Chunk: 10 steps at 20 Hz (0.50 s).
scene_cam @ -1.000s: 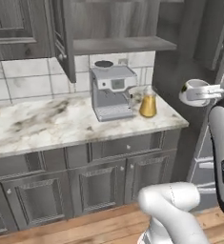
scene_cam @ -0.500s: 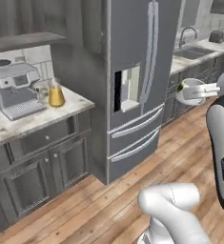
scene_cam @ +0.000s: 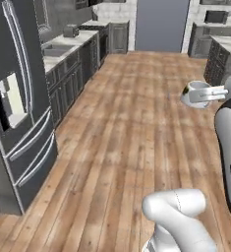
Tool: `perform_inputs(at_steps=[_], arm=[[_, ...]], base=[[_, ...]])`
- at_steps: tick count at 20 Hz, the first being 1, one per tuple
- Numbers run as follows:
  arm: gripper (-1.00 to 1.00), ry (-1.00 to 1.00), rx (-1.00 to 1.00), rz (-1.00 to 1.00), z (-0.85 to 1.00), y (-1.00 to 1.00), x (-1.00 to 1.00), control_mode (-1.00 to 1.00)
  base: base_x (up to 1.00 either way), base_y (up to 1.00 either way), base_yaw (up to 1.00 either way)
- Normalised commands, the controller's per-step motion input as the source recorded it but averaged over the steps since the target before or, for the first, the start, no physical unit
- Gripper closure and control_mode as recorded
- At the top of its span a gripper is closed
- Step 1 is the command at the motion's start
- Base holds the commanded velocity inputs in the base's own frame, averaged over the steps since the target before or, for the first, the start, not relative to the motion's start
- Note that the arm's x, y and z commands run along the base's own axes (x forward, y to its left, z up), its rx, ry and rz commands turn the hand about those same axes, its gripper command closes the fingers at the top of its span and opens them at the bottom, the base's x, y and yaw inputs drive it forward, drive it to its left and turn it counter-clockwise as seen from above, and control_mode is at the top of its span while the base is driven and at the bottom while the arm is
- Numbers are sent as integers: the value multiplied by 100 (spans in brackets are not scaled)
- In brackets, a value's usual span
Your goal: There is a tray on the dining counter. Grab the cup, mug, and pitcher and place them on the tray. The pitcher may be placed next to the tray if it cannot fit the tray.
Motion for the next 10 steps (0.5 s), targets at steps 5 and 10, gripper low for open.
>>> perform_inputs(at_steps=[5,10], arm=[[100,0,0,0,0,0,0,100],[100,0,0,0,0,0,0,100]], base=[[-49,0,-100],[-29,0,-100]])
